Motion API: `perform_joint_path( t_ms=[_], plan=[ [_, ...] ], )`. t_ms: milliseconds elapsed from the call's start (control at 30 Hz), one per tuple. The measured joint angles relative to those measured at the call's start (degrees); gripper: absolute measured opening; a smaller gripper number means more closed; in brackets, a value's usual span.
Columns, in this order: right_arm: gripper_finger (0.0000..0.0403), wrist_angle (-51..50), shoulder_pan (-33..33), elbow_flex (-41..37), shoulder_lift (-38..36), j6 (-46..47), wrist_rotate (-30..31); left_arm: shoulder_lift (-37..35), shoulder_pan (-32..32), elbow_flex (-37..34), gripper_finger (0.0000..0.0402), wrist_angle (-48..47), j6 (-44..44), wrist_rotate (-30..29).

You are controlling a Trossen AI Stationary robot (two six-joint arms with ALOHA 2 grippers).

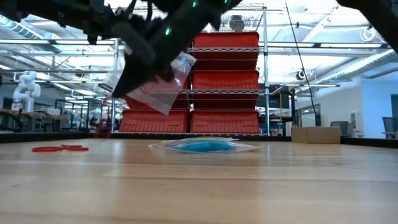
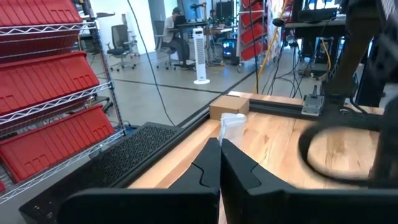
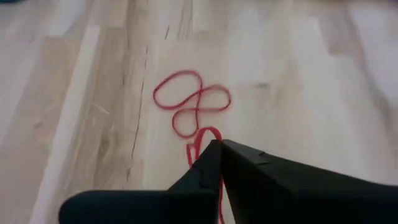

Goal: Sort rubber bands
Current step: Put the red rubber band into the right transparent zip bag

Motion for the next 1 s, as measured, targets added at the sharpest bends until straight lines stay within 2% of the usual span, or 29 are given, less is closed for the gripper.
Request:
perform_joint_path(
  t_ms=[333,667,1000],
  plan=[
    [0.0000,-5.7,1.3,0.0,-11.4,-8.3,15.7,0.0,0.0,0.0,0.0000,-0.2,-0.1,-0.2],
    [0.0000,-6.8,0.4,0.0,-20.7,-18.3,30.9,0.0,0.0,0.0,0.0000,-0.7,-0.2,-0.2],
    [0.0000,-6.9,-3.3,0.0,-21.6,-22.1,32.6,0.0,0.0,0.0,0.0000,-0.7,-0.4,-0.2]
  ],
)
